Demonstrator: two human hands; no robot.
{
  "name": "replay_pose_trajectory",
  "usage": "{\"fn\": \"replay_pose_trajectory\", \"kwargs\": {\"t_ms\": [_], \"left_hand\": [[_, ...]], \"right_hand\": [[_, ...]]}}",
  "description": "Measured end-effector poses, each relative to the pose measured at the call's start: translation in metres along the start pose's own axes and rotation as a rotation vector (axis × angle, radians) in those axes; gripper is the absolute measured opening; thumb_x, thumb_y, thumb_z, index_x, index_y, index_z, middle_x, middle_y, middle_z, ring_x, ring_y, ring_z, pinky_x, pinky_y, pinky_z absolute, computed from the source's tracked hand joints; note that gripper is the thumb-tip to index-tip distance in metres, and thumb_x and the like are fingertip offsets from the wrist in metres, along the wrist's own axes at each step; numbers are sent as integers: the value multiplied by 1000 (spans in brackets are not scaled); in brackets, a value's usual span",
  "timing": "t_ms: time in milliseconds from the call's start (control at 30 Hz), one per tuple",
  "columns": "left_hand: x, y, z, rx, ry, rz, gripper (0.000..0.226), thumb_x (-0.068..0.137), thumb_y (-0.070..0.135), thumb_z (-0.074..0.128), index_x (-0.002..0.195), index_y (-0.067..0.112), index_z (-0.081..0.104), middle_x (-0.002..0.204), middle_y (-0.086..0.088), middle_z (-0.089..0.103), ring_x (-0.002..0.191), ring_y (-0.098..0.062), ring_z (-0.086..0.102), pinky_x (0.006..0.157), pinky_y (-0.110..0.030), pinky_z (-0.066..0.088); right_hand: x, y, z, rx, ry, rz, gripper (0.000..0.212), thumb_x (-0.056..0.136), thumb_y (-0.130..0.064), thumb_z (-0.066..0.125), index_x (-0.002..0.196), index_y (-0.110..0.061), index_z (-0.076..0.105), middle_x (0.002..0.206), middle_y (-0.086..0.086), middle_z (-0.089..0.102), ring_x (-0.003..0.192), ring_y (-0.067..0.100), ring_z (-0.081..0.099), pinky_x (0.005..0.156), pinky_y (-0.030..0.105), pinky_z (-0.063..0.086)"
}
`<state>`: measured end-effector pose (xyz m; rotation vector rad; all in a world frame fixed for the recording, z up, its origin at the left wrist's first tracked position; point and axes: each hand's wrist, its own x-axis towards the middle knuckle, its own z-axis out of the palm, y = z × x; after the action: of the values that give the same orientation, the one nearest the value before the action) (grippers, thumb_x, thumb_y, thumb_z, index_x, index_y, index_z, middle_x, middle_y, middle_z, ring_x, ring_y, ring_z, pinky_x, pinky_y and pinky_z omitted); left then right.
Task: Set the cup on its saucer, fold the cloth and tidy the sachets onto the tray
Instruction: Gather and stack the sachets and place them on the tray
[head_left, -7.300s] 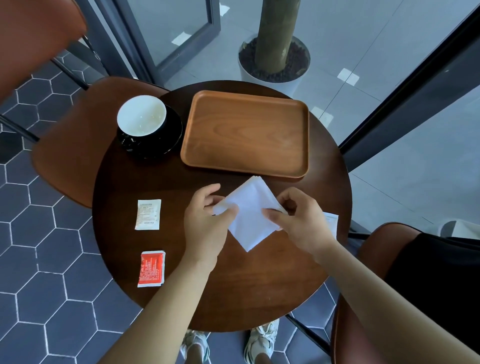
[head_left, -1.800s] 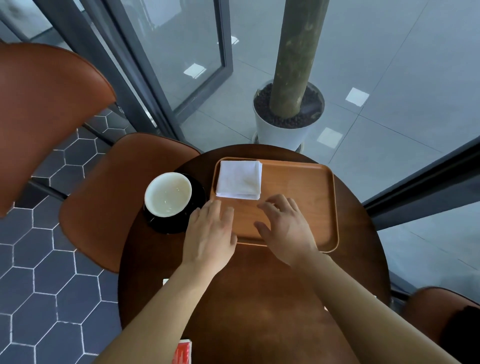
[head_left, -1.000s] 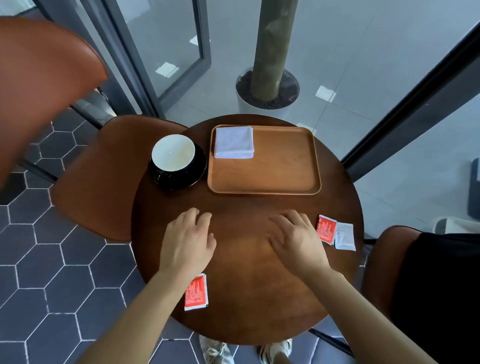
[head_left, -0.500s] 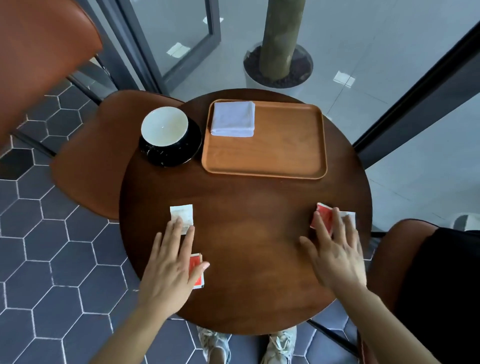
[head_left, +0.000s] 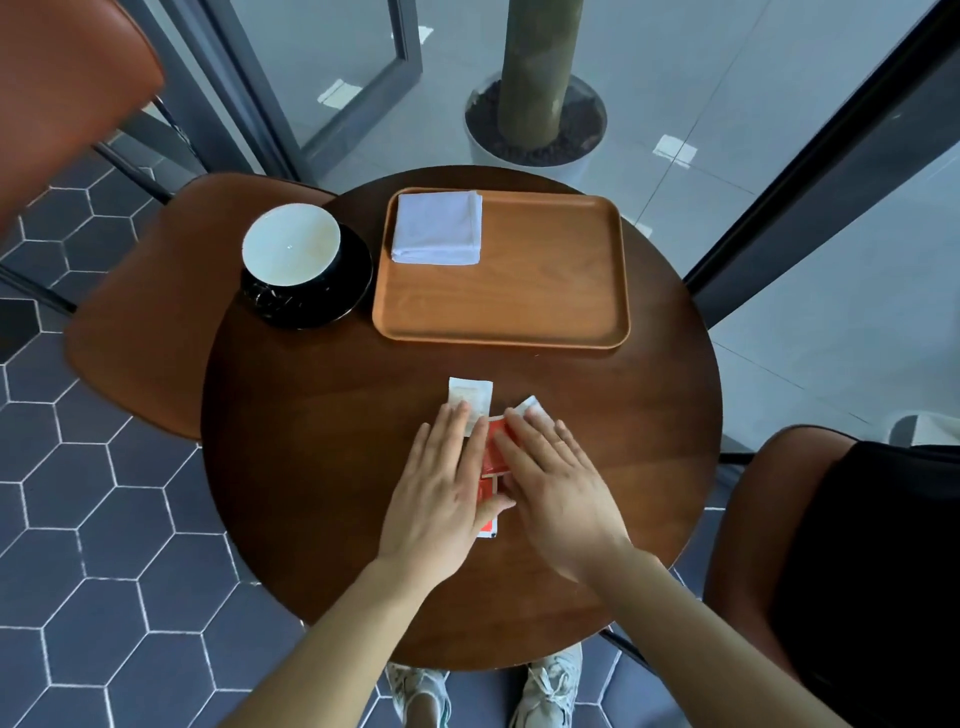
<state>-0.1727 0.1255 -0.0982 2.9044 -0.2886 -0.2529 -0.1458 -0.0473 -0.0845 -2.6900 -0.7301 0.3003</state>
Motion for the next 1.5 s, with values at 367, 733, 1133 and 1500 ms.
{"fn": "replay_pose_trajectory", "kwargs": {"t_ms": [367, 733, 1133, 1500], "left_hand": [[7, -20, -25, -292, 284, -207, 33, 89, 24, 71, 120, 15, 65, 115, -4, 63, 106, -20, 59, 82, -37, 58], [-37, -31, -13, 25, 113, 257, 49, 75, 44, 82, 114, 16, 70, 120, -7, 68, 105, -25, 65, 80, -41, 56], [-28, -36, -30, -672, 362, -356, 24, 100, 24, 56, 96, 9, 74, 88, 2, 77, 78, -9, 72, 65, -37, 59], [-21, -46, -26, -405, 273, -418, 36, 88, 31, 72, 122, 16, 68, 109, 0, 62, 74, -12, 58, 62, -29, 53]], "right_hand": [[-24, 7, 7, 32, 245, 23, 32, 94, -19, 68, 125, -12, 69, 137, 6, 62, 134, 34, 50, 110, 57, 39], [-4, 15, 5, -107, 287, -158, 32, 89, -22, 75, 120, -14, 70, 123, 3, 69, 118, 30, 57, 109, 49, 41], [-4, 3, -23, 281, 395, 30, 10, 96, -16, 59, 96, -15, 69, 94, -2, 70, 91, 19, 63, 75, 35, 53], [12, -9, -20, 425, 294, 306, 16, 83, -11, 77, 98, -15, 76, 87, -4, 75, 70, 12, 65, 66, 29, 54]]}}
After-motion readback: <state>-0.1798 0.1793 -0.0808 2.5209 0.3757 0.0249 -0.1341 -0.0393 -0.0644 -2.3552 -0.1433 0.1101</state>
